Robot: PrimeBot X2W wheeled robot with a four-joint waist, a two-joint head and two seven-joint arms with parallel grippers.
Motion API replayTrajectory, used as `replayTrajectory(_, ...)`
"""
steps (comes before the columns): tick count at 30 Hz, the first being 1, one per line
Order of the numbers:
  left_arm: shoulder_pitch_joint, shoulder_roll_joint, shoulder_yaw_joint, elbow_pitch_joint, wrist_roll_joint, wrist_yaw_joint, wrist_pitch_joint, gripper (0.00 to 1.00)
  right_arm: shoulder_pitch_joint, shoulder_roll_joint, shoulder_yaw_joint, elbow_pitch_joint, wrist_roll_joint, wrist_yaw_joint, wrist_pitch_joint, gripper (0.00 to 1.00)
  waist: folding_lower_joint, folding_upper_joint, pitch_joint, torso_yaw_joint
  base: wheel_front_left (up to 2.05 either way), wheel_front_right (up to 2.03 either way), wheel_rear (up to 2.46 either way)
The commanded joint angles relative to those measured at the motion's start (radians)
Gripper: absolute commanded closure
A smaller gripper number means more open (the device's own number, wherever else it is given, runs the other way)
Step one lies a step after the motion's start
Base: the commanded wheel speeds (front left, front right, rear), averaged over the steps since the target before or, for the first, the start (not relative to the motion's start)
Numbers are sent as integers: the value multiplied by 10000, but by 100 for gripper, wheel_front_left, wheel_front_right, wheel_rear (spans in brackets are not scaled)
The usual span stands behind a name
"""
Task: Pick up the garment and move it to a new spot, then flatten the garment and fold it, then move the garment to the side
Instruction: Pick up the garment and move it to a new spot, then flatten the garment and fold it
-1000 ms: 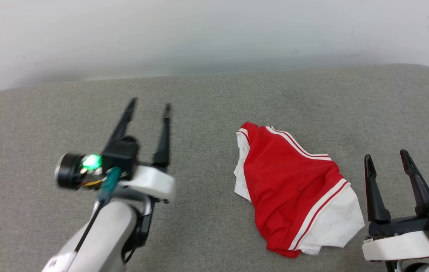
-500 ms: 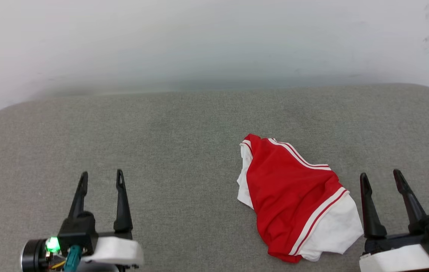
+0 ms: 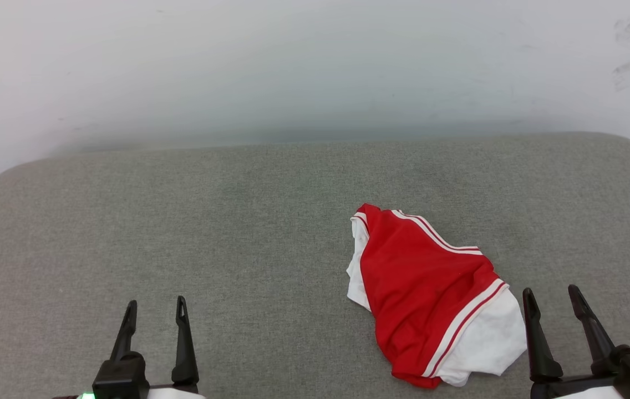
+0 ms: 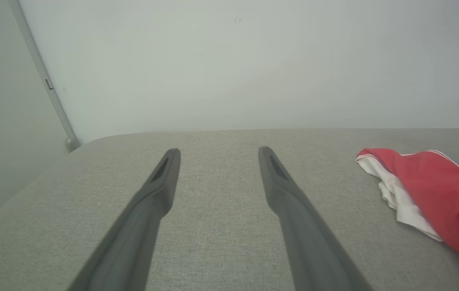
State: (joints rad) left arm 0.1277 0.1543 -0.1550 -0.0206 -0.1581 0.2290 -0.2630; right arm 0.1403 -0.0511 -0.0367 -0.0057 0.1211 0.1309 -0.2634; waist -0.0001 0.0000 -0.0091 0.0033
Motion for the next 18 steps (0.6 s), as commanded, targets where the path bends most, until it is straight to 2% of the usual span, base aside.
replayTrajectory(1,148,-81,99,57,103,-105,-26,0,128,16,10,18,30,-5,-21,0,1,0,-16,4,0,0,0)
replayTrajectory(11,99,-517,741,281,533,-814,-26,0,28,16,-10,24,17,-3,-21,0,1,0,-49,27,0,0,0)
replayTrajectory(18,-946,-332,937,604,849,-1436,-27,0,-216,16,21,-89,-117,-3,-20,0,1,0,53,-42,0,0,0)
